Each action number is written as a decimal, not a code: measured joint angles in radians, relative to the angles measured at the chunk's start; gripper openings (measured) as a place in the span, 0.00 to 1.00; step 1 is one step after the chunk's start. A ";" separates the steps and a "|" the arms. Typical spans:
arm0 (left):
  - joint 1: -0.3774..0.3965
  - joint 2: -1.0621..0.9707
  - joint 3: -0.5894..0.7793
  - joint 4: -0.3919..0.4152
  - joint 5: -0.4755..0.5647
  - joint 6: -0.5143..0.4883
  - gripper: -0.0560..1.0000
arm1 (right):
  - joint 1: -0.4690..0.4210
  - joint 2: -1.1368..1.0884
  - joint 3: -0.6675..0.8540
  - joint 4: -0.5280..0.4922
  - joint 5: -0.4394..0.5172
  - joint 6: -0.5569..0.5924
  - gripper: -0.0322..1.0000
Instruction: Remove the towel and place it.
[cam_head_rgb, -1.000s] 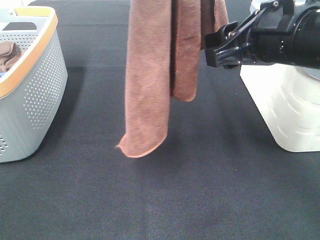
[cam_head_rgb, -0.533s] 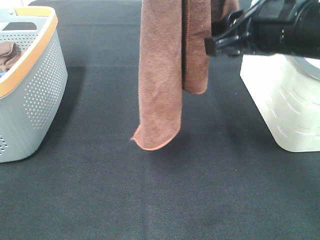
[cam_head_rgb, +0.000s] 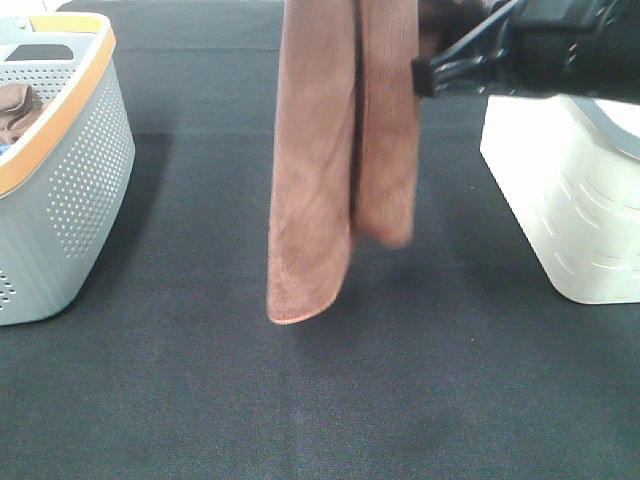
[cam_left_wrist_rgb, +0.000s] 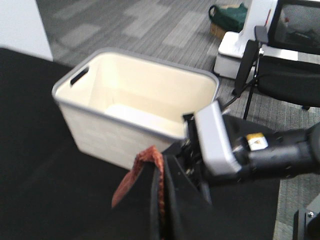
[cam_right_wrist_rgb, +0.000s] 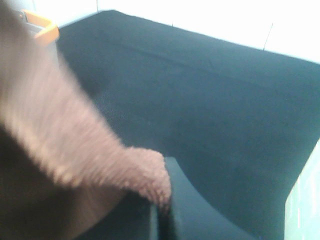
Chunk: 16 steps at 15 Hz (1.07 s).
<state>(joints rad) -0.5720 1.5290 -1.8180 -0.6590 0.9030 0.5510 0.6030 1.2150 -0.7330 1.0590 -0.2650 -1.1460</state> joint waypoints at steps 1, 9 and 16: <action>0.046 0.000 0.000 0.007 0.030 -0.059 0.05 | 0.000 -0.025 0.000 0.010 0.004 -0.019 0.03; 0.284 0.000 0.000 0.049 0.226 -0.249 0.05 | 0.000 -0.119 -0.072 0.302 0.073 -0.408 0.03; 0.284 0.035 0.000 0.245 0.222 -0.251 0.05 | 0.000 -0.032 -0.140 0.318 0.419 -0.488 0.03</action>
<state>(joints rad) -0.2880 1.5640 -1.8180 -0.4140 1.1250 0.3000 0.6030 1.1830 -0.8730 1.3770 0.1540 -1.6340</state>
